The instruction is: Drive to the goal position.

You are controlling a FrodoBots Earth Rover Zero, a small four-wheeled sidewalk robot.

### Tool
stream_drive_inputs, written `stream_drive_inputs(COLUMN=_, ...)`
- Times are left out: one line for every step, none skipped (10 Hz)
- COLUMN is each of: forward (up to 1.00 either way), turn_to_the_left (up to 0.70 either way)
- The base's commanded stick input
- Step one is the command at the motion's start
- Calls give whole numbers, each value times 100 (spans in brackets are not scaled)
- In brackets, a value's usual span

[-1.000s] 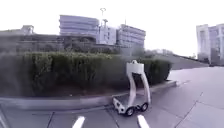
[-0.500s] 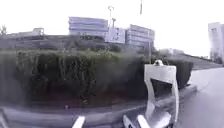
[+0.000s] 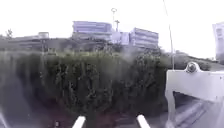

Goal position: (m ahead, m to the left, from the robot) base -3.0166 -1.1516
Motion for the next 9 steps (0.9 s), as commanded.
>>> stream_drive_inputs(forward=100, turn_to_the_left=27)
stream_drive_inputs(forward=100, turn_to_the_left=27)
stream_drive_inputs(forward=100, turn_to_the_left=27)
stream_drive_inputs(forward=100, turn_to_the_left=27)
stream_drive_inputs(forward=100, turn_to_the_left=27)
stream_drive_inputs(forward=100, turn_to_the_left=27)
stream_drive_inputs(forward=100, turn_to_the_left=27)
stream_drive_inputs(forward=100, turn_to_the_left=27)
stream_drive_inputs(forward=100, turn_to_the_left=27)
